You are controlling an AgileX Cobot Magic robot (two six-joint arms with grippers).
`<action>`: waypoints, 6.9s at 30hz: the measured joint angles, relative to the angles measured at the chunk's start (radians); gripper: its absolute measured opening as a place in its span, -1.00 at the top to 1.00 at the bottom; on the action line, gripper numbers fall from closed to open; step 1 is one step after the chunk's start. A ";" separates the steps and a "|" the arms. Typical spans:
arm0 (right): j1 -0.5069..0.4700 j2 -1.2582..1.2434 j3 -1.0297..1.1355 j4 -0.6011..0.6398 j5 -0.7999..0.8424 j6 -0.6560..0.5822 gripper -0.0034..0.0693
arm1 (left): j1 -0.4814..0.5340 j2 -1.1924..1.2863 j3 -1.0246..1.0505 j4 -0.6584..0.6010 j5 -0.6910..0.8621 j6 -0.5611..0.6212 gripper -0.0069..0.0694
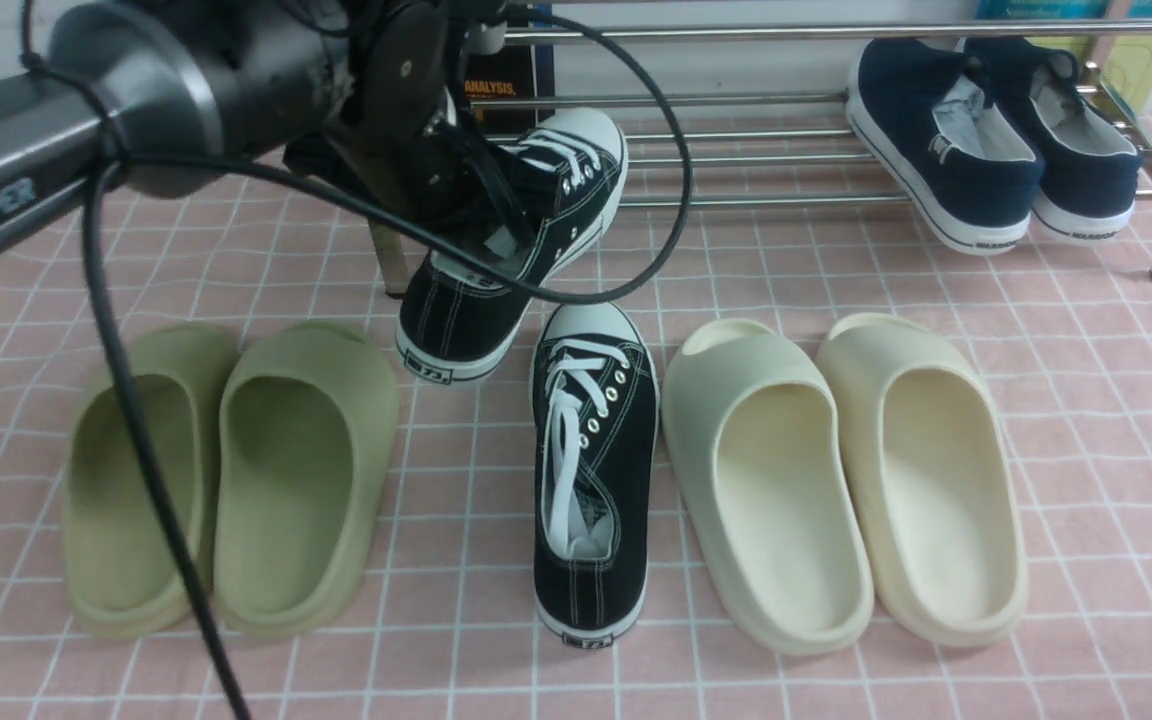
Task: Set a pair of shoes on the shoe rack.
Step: Use the left arm to put a shoe into the shoe rack, then use the left arm to grab the shoe closest to it, then use the left arm to put a shoe into the shoe rack
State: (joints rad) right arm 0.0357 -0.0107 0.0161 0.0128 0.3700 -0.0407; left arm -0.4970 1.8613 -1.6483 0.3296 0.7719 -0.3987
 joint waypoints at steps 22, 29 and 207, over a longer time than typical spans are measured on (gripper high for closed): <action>0.000 0.000 0.000 0.000 0.000 0.000 0.25 | 0.027 0.443 -0.549 0.177 -0.008 -0.285 0.78; 0.000 0.000 0.000 0.000 0.000 0.000 0.25 | 0.067 0.462 -0.553 0.173 -0.027 -0.329 0.76; 0.000 0.000 0.000 0.000 0.000 0.000 0.25 | -0.040 0.493 -0.719 -0.126 -0.013 0.070 -0.16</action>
State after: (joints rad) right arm 0.0357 -0.0107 0.0161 0.0128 0.3700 -0.0407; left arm -0.5368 2.3543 -2.3669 0.2033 0.7591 -0.3287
